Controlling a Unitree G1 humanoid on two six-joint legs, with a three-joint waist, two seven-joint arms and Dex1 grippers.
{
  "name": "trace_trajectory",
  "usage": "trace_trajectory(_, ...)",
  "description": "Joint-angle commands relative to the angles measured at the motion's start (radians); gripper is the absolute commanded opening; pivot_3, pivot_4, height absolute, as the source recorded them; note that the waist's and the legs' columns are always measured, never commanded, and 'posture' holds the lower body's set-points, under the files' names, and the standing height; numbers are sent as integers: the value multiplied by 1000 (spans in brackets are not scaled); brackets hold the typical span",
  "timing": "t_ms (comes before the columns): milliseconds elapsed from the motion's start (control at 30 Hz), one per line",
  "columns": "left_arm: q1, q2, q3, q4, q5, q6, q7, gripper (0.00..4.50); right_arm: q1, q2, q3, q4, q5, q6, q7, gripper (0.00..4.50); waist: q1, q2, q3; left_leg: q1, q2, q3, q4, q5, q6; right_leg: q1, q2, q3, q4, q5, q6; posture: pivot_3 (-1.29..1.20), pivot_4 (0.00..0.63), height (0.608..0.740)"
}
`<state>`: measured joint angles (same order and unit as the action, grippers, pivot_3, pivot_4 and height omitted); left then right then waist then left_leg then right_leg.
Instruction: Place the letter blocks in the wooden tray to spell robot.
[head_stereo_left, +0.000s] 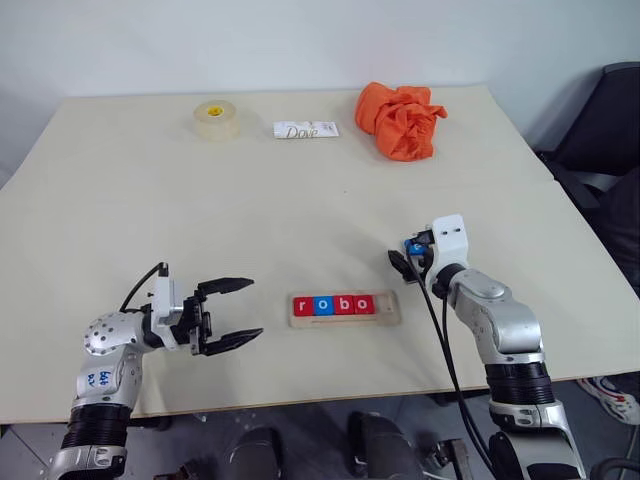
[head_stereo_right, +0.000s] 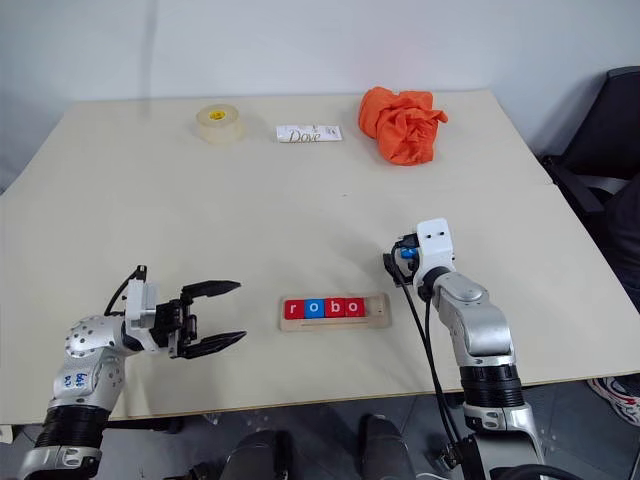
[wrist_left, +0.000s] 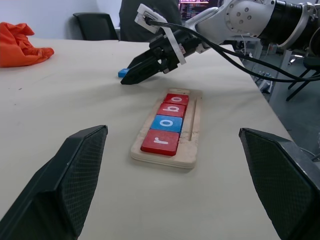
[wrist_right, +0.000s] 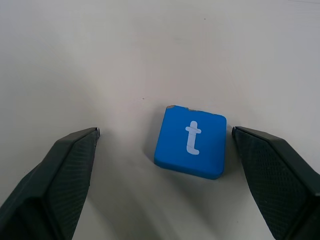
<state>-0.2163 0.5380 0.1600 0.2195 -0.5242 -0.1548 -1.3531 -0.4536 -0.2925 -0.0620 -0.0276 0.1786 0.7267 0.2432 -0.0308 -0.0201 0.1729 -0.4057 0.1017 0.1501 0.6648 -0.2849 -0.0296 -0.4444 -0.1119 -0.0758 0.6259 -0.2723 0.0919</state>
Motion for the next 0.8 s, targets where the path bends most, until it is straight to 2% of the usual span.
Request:
trace_trajectory(33, -15, 1, 7, 6, -7, -15, -9, 4500, 16, 12, -2, -37, -10, 31, -31, 3791, 0, 0, 0, 0, 0, 0, 0, 0, 0, 0, 0, 0, 0, 0, 0, 0, 150, 740)
trace_trajectory(267, -32, -2, 0, 20, -5, -16, -17, 4500, 18, 28, -1, -44, -10, 16, -49, 1534, 0, 0, 0, 0, 0, 0, 0, 0, 0, 0, 0, 0, 0, 0, 0, 0, 150, 740)
trace_trajectory(467, -34, -2, 3, 22, -4, -15, -20, 4500, 11, 37, -38, -75, 19, 1, -52, 1470, 0, 0, 0, 0, 0, 0, 0, 0, 0, 0, 0, 0, 0, 0, 0, 0, 150, 740)
trace_trajectory(600, -21, 0, 7, 15, -6, -15, -21, 4500, 68, 1, -72, -249, 86, 37, 12, 1470, 1, 0, 0, 0, 0, 0, -1, 0, 0, 0, 0, 0, -1, 0, 0, 0, 150, 740)
trace_trajectory(800, -4, 8, 15, 13, -11, -14, -30, 4500, 201, -69, -119, -469, 144, 177, 31, 1470, 3, 0, 0, 0, 0, 0, -1, 0, 1, 0, 0, 0, -2, 0, 0, 0, 150, 740)
